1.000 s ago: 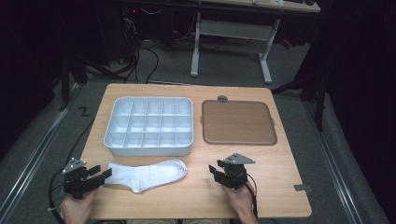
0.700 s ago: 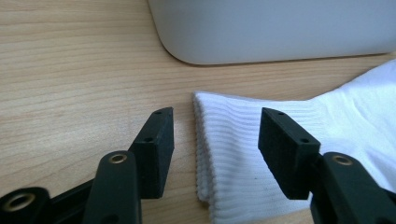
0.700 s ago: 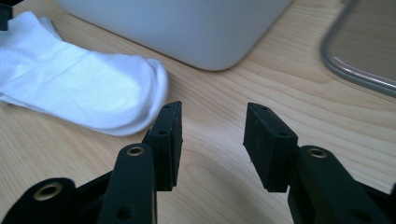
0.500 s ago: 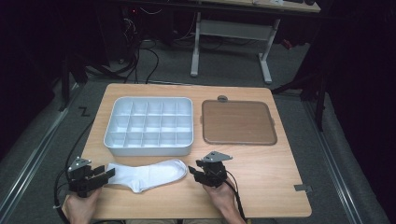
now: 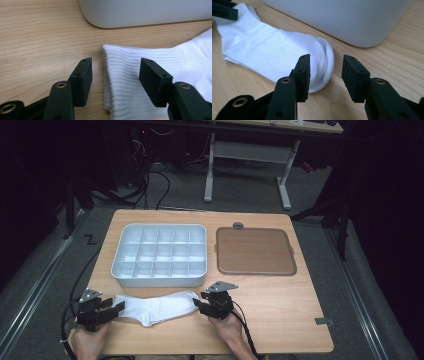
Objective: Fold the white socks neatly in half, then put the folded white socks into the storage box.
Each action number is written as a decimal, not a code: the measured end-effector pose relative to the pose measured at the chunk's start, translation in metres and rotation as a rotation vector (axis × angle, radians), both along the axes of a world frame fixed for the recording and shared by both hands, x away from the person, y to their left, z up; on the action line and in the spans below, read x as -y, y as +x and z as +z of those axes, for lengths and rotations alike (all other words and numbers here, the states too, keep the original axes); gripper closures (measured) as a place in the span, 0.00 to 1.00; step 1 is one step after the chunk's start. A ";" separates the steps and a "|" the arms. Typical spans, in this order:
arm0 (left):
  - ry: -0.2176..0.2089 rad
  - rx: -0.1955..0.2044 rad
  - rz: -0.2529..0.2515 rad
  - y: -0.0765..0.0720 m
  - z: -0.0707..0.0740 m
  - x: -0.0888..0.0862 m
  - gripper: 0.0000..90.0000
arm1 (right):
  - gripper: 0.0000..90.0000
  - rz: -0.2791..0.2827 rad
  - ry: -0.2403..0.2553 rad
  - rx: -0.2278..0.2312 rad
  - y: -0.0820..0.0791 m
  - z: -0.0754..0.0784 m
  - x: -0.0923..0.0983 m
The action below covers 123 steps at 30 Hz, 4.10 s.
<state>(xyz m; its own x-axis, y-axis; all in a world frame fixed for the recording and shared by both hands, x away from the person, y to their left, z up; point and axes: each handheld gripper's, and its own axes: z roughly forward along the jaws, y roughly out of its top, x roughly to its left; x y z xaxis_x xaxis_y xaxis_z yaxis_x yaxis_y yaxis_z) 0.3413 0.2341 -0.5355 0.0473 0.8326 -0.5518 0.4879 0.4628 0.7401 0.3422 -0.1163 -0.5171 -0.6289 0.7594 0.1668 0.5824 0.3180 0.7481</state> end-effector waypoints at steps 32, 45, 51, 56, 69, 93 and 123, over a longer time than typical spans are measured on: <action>-0.004 -0.015 -0.034 0.000 0.000 0.009 0.87 | 0.94 0.027 -0.092 0.014 0.000 -0.013 -0.009; -0.072 0.004 -0.109 -0.003 0.013 0.025 0.89 | 0.95 0.003 -0.070 0.019 -0.006 -0.006 0.013; -0.088 0.017 -0.141 -0.006 0.017 0.037 0.89 | 0.94 -0.010 -0.079 0.037 -0.012 -0.001 0.027; -0.106 0.019 -0.173 -0.006 0.016 0.051 0.89 | 0.94 -0.033 -0.079 0.040 -0.016 0.003 0.039; -0.114 0.018 -0.264 -0.004 0.020 0.092 0.89 | 0.94 -0.116 -0.080 0.038 -0.026 0.001 0.080; -0.123 0.024 -0.353 0.006 0.015 0.149 0.89 | 0.94 -0.249 -0.125 0.054 -0.036 0.005 0.133; -0.018 0.042 -0.343 0.009 0.004 0.166 0.85 | 0.92 -0.253 -0.144 0.022 -0.032 0.000 0.143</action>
<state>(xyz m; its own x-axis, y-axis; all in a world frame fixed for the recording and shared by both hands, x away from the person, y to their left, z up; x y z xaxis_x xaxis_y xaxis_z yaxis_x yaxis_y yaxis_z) 0.3508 0.0685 -0.5314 0.3459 0.7544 -0.5578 0.5869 0.2899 0.7560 0.3099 -0.2592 -0.5172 -0.4189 0.9073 0.0350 0.6411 0.2683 0.7190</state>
